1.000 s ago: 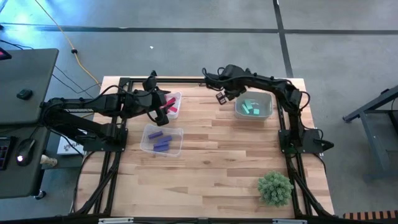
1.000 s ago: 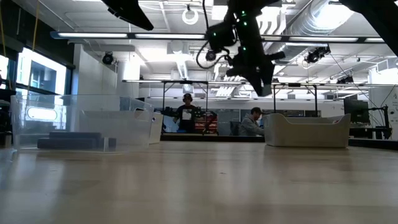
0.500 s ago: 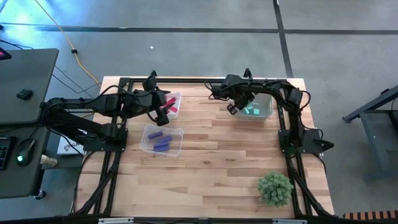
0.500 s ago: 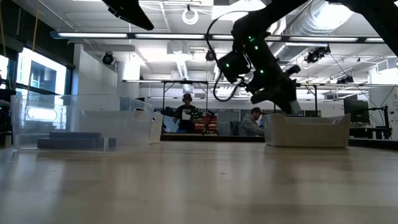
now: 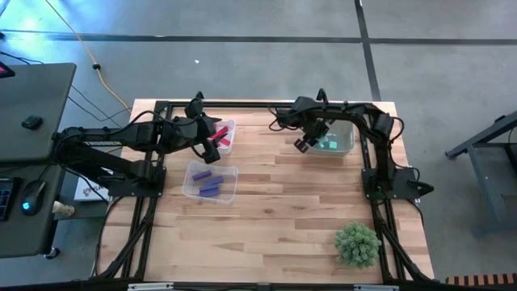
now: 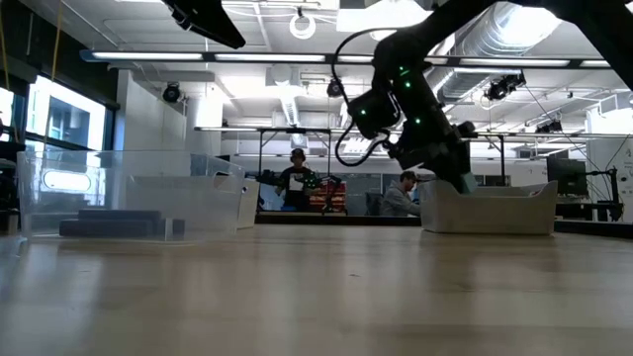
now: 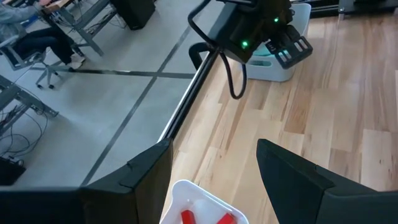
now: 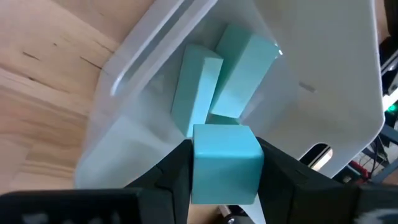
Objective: Sort & place blocks by color
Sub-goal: Put the light blue block into the grey bin, then return to Home Position
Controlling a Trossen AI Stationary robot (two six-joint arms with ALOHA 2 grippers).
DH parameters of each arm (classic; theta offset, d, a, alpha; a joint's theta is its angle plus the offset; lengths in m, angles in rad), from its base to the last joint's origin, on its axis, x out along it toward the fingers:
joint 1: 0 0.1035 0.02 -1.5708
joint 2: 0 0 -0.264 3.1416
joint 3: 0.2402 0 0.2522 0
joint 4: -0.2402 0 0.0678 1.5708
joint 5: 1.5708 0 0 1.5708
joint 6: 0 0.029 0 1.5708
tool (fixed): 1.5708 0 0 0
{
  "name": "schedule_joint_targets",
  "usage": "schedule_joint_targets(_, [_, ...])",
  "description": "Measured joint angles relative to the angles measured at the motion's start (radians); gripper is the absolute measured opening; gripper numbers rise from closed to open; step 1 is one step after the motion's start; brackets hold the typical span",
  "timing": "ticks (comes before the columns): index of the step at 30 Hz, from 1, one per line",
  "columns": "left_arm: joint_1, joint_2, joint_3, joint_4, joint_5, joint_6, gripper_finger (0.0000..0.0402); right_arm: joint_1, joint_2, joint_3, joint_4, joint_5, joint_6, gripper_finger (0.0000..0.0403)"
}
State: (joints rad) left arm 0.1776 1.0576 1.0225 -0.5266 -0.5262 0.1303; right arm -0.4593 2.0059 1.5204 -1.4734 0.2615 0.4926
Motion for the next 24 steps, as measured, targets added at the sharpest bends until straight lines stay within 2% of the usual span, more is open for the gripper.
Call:
schedule_joint_targets(5, [0.0, 0.0, 0.0, 0.0, 0.0, 0.0, 0.0223, -0.006, 0.0, 0.0, 0.001, -0.01, -0.049, 0.0135])
schedule_joint_targets(8, [0.0, 0.0, 0.0, 0.0, 0.005, 0.0, 0.0223, -0.006, 0.0, 0.0, 0.007, -0.012, -0.056, 0.0163])
schedule_joint_targets(14, [0.0, 0.0, 0.0, 0.001, 0.103, -0.073, 0.0223, -0.005, 0.0, 0.002, 0.01, -0.016, -0.038, 0.0219])
schedule_joint_targets(24, [0.0, -0.058, -0.001, 0.009, 0.233, -0.139, 0.0223, 0.005, -0.001, 0.141, -0.101, 0.019, 0.008, 0.0226])
